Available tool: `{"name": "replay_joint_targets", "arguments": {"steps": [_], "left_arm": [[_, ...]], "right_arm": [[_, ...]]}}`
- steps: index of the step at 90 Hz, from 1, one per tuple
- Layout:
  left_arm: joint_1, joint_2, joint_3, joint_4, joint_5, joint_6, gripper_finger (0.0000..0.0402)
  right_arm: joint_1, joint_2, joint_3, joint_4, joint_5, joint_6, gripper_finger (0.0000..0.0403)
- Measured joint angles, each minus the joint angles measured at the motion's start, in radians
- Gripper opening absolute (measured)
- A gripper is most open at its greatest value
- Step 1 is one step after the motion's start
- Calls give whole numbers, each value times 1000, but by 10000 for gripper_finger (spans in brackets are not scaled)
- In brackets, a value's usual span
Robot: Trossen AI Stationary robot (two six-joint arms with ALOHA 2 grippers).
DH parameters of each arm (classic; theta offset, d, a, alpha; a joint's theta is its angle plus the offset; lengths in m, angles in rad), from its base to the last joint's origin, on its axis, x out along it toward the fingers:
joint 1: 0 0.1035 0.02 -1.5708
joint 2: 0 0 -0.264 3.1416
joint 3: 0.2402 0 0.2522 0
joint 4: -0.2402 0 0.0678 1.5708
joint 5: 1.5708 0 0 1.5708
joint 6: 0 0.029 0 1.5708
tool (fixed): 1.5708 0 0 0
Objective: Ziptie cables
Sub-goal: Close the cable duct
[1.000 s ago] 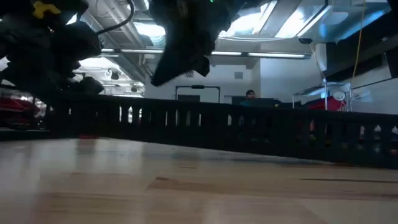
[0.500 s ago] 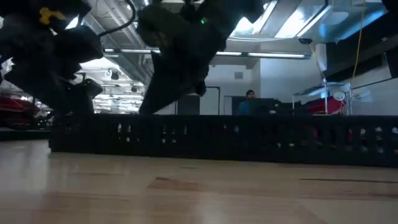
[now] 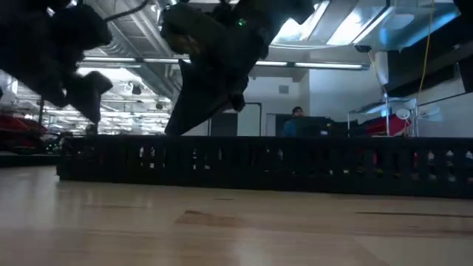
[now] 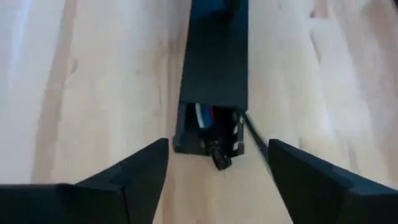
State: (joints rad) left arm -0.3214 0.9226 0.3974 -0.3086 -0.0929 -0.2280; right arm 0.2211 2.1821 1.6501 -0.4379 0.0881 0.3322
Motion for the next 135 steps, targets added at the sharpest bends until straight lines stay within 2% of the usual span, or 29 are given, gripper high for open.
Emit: {"name": "replay_joint_targets", "arguments": {"steps": [24,37,67,87,105,118,127,135], "left_arm": [[1,14,-209,385,-22,-3,269],[1,40,-264,483,-23,-10,269],[1,176,-274,653,-15,49,269],[3,305,-274,772,-15,21,268],[3,389,-271,845,-18,-4,229],[3,406,-272,863,-13,-7,209],[3,408,-272,884,-12,-20,207],[3,408,-273,896,-12,-28,208]], "right_arm": [[2,-3,11,-38,6,3,0],[1,-4,11,-38,6,3,0],[1,-4,11,-30,8,3,0],[1,-5,11,-19,17,4,0],[-1,-5,14,-9,23,4,0],[-5,-14,88,-111,22,16,0],[-4,-23,154,-220,25,28,0],[12,-25,157,-290,27,35,0]]}}
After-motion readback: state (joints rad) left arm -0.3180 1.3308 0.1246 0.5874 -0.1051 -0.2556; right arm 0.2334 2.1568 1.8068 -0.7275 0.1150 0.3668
